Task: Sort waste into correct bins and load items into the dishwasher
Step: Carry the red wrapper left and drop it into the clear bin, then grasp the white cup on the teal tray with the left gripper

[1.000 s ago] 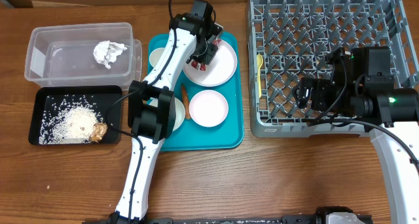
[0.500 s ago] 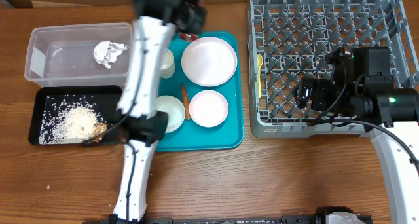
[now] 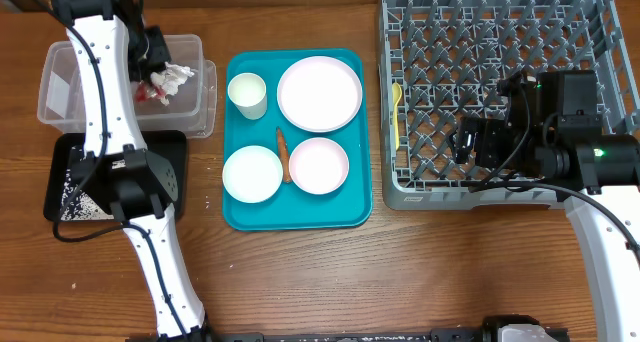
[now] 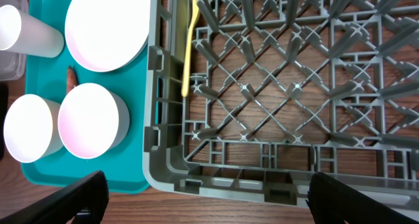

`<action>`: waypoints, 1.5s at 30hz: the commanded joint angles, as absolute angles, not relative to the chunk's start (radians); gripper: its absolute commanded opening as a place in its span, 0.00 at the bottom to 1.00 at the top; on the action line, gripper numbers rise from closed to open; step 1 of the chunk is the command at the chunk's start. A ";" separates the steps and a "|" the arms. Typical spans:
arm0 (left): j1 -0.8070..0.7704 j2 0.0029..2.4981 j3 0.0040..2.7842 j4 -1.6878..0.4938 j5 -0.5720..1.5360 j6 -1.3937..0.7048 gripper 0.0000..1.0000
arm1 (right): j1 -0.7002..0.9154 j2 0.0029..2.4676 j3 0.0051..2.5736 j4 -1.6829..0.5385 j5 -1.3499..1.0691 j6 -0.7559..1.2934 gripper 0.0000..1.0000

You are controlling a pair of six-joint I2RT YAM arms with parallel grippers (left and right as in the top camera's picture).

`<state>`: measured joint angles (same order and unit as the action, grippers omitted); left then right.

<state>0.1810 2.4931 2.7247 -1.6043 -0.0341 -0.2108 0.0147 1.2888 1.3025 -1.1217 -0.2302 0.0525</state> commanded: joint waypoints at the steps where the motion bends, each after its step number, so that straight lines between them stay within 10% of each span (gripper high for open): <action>1: 0.165 2.489 2.706 -1.577 0.013 -0.188 0.70 | 0.020 1.293 1.335 -1.116 -0.238 0.056 1.00; 11: 0.145 2.488 2.903 -1.588 0.058 -0.179 0.89 | 0.020 1.293 1.335 -1.117 -0.241 0.056 1.00; 21: 0.040 2.487 3.007 -1.690 0.414 0.117 0.73 | 0.020 1.293 1.335 -1.103 -0.241 0.056 1.00; 45: -0.219 2.487 2.589 -1.470 -0.051 0.038 0.50 | 0.019 1.293 1.335 -1.128 -0.239 0.055 1.00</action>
<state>-0.2188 2.5050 2.5958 -1.4696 -0.0311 0.0544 0.0147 1.2896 1.3025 -1.1301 -0.2321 0.0521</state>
